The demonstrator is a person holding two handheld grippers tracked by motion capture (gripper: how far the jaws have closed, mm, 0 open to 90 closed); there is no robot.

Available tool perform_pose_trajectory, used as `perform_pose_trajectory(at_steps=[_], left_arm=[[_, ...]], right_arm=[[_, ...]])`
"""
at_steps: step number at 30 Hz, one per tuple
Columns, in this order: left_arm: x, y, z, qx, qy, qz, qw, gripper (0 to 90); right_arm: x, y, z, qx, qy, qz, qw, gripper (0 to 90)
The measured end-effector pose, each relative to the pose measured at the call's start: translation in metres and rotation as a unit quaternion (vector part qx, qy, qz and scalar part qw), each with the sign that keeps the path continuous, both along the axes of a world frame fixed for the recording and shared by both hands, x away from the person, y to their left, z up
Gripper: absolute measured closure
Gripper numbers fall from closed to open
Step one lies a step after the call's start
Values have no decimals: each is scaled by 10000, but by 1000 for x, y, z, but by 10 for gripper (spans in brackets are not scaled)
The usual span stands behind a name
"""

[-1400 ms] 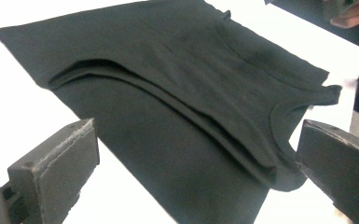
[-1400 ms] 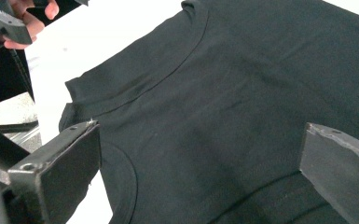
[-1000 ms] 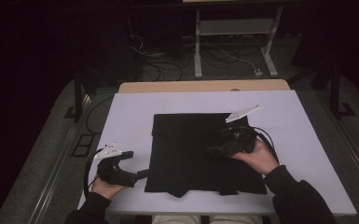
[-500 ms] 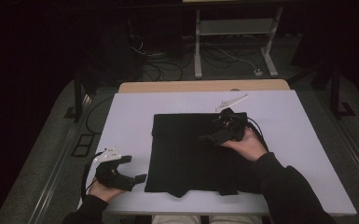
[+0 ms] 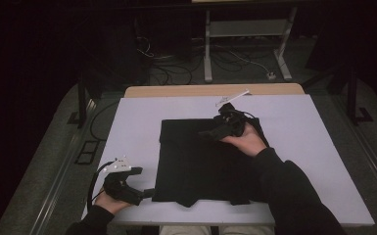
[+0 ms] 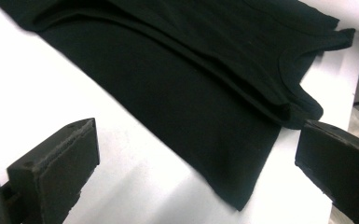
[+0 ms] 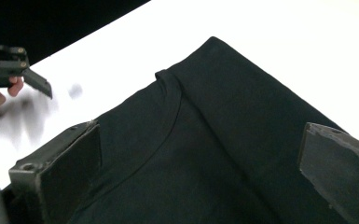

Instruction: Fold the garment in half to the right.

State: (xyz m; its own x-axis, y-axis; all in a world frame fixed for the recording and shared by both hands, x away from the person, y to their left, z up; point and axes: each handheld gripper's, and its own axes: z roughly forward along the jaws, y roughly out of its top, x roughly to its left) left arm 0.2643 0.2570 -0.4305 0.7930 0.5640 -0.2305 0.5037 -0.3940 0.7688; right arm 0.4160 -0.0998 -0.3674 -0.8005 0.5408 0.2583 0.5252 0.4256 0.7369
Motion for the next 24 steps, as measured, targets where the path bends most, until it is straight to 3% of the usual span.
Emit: perform_pose_trajectory(at_steps=[10,18,24], left_arm=[[-1,-3,-4,105,42,-121,9999,0],[-2,-4,-4,112,38,-164,9998,0],[-1,-8,-6,231,111,-278,9993,0]], right_arm=[[18,22,2,-53,-68,61,9999,0],[26,39,4,-156,-91,129,9998,0],[30,54,1,-229,-79,235,9994,0]])
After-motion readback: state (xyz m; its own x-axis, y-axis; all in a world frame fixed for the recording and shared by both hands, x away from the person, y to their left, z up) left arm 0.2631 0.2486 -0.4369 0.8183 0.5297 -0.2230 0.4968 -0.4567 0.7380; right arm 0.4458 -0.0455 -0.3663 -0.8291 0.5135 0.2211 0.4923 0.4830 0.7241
